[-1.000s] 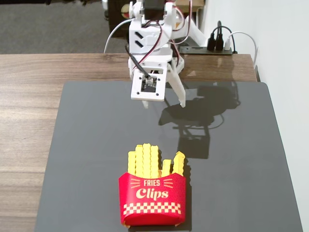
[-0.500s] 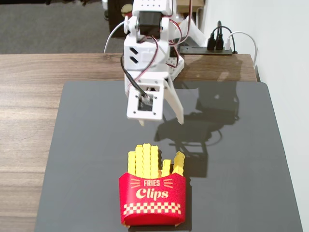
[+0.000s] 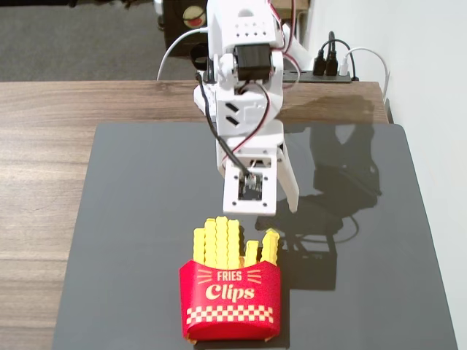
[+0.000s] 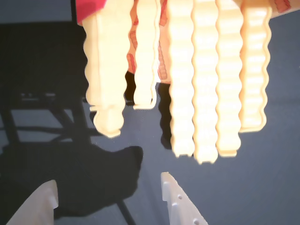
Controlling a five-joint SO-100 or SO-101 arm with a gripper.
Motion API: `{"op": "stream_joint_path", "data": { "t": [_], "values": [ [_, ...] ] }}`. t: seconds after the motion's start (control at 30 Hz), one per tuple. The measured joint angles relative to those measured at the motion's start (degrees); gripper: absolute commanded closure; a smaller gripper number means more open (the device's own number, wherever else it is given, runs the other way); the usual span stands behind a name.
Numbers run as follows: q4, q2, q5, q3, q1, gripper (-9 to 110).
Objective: Grab a fry
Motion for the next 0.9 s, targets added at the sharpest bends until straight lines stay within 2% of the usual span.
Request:
{"op": "stream_joint_path", "data": {
  "t": [0.23, 0.67, 0.9],
  "values": [
    [-1.7, -6.0, 0.1, -4.2, 0.0, 79],
    [-5.4, -11.4, 1.5, -5.7, -1.3, 80],
    [-6.3, -13.0, 2.1, -6.2, -1.6, 85]
  ]
}}
